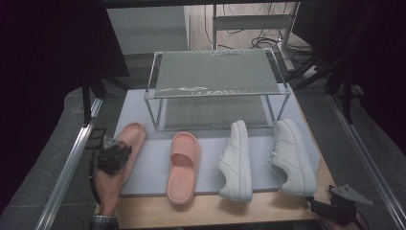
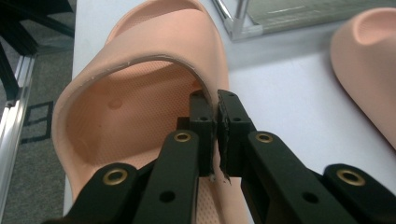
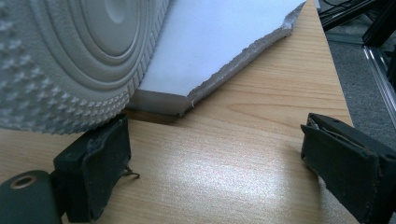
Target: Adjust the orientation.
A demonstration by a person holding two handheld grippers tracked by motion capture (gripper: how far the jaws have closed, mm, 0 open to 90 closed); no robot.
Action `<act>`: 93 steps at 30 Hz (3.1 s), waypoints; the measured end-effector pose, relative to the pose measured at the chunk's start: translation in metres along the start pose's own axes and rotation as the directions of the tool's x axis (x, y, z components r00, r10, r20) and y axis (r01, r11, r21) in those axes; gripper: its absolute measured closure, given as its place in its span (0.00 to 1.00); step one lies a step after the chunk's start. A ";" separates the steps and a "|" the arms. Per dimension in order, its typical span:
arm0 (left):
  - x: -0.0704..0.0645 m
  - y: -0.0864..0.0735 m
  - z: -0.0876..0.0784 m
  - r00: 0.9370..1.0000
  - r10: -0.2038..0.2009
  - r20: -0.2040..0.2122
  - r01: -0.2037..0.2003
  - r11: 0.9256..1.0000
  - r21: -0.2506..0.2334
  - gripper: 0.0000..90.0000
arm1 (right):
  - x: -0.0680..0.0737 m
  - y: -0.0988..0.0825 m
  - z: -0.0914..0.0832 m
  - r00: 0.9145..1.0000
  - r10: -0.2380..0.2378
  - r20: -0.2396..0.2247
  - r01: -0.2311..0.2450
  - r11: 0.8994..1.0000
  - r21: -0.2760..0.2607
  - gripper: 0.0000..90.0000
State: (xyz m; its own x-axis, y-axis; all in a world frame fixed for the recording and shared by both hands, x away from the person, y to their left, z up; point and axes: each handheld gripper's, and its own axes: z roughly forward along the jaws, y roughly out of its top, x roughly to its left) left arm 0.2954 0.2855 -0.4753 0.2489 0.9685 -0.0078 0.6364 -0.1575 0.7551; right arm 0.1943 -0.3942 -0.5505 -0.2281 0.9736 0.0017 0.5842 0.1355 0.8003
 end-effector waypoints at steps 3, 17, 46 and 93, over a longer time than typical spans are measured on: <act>-0.005 -0.004 -0.009 1.000 0.016 0.012 -0.016 1.000 -0.013 0.95 | 0.000 0.000 0.000 1.000 0.000 0.000 0.000 1.000 0.000 0.09; -0.047 -0.007 -0.033 0.988 0.140 0.071 -0.135 0.989 -0.066 0.95 | 0.000 0.000 0.000 1.000 0.002 -0.001 -0.002 1.000 -0.002 0.09; -0.092 0.010 0.005 0.969 0.232 0.085 -0.231 0.973 -0.028 0.95 | 0.000 0.000 0.000 1.000 0.002 -0.002 -0.002 1.000 -0.004 0.09; -0.115 0.061 0.083 0.975 0.206 0.082 -0.203 0.978 -0.040 0.95 | -0.001 -0.001 0.000 1.000 -0.007 -0.010 0.006 1.000 -0.012 0.09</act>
State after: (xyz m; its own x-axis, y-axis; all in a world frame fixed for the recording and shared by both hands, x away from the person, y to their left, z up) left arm 0.3665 0.1488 -0.4825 0.4336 0.8961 0.0945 0.5424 -0.3433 0.7668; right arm 0.1938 -0.3949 -0.5516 -0.2400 0.9708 0.0026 0.5737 0.1397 0.8071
